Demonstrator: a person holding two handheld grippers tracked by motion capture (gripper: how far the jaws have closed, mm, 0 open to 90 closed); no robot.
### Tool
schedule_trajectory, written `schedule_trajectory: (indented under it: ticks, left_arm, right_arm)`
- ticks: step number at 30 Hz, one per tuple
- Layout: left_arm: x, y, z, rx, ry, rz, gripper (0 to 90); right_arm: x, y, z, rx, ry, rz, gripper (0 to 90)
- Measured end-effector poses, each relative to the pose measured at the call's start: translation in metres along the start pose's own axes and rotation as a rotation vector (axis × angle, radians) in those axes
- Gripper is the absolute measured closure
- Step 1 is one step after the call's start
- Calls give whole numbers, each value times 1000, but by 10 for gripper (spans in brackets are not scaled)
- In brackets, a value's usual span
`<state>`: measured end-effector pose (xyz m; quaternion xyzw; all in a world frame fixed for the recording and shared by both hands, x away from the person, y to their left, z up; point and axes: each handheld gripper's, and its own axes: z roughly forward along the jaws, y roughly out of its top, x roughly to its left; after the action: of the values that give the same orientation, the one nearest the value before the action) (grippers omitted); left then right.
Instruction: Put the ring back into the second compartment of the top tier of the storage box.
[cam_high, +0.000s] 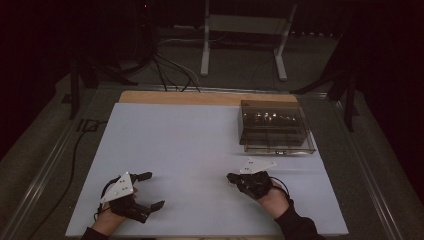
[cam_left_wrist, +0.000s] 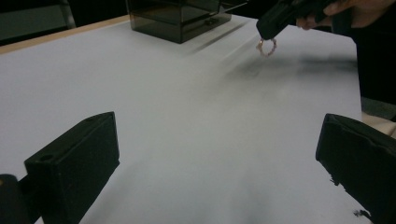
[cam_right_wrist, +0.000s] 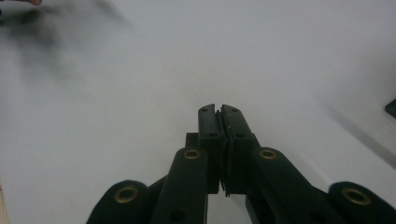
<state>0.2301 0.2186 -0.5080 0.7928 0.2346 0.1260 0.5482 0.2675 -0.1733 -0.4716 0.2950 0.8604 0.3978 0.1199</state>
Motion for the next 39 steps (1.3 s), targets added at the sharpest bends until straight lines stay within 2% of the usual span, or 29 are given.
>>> schedule_trajectory:
  ticks: [28,39]
  left_arm:
    - [0,0,0,7,3,5,6]
    - [0,0,0,7,2,6,6]
  right_arm:
    - [-9,16,-21,-66,-17,24,882]
    - [-16,21,-31,-81,-42,26,882]
